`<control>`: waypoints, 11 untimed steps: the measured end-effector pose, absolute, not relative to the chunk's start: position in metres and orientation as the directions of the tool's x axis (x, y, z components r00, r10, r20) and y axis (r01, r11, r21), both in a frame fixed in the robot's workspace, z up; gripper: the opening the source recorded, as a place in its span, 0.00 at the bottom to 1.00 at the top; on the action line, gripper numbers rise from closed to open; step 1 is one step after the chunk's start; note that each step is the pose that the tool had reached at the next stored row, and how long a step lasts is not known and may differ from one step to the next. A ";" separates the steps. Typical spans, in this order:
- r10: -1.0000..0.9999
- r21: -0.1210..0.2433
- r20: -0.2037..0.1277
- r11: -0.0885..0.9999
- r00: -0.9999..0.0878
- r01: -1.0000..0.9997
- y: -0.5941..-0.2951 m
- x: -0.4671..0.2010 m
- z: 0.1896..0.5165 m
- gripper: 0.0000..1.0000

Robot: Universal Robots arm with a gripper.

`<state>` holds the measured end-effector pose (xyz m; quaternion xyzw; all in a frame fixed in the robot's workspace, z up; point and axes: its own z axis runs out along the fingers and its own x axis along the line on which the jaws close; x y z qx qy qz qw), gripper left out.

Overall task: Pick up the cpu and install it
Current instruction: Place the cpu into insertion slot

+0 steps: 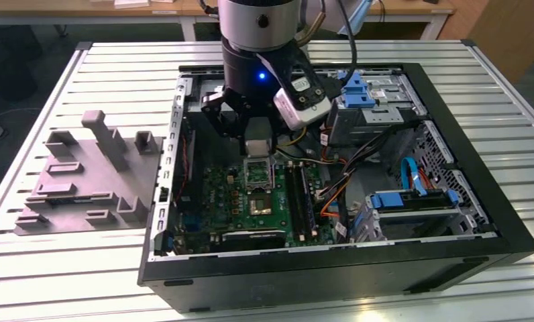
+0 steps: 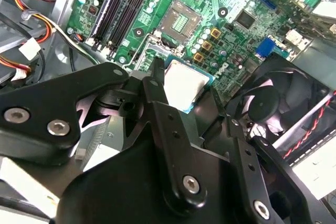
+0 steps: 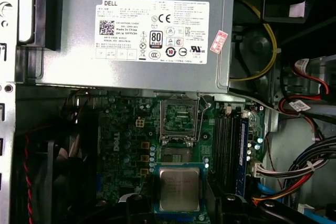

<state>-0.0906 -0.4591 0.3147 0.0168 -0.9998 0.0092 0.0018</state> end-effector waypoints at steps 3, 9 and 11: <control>-0.034 -0.019 0.004 0.999 -0.999 -0.034 -0.459 -0.091 0.315 0.47; -0.034 -0.018 0.004 0.999 -0.999 -0.034 -0.460 -0.091 0.306 0.47; -0.030 -0.018 0.004 0.999 -1.000 -0.030 -0.461 -0.091 0.302 0.47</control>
